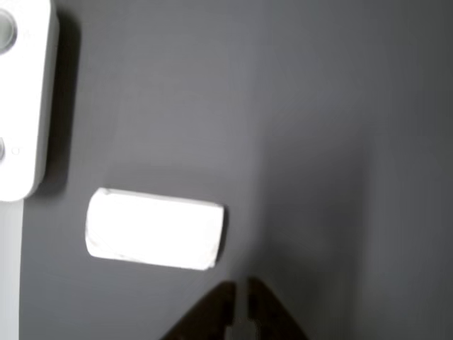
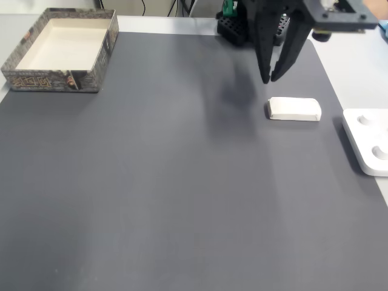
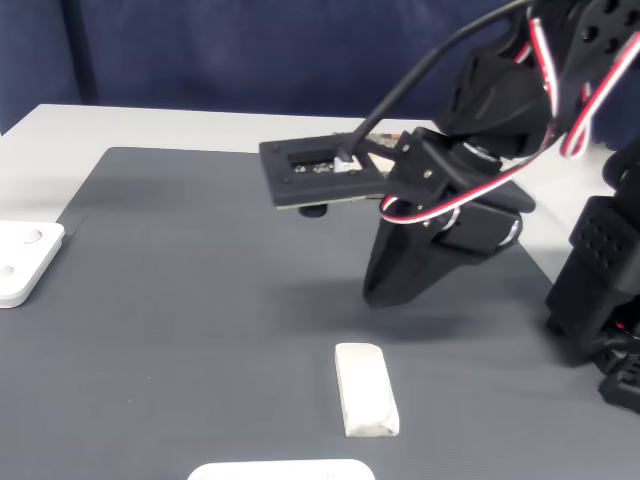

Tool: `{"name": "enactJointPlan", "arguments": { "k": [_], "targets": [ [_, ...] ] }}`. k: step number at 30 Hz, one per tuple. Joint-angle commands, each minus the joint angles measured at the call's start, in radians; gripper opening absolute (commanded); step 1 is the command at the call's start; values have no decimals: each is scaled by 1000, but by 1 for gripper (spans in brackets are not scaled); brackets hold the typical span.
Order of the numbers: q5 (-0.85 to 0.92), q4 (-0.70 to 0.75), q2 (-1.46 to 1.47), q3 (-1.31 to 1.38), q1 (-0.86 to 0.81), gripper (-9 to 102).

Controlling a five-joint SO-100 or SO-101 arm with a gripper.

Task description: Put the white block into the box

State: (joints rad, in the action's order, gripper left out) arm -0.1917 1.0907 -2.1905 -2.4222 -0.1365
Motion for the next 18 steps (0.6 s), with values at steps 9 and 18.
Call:
{"name": "enactJointPlan", "arguments": {
  "k": [9, 18],
  "targets": [
    [28, -14, 97, 120, 48, -2],
    [61, 29, 232, 253, 126, -1]
  ]
}}
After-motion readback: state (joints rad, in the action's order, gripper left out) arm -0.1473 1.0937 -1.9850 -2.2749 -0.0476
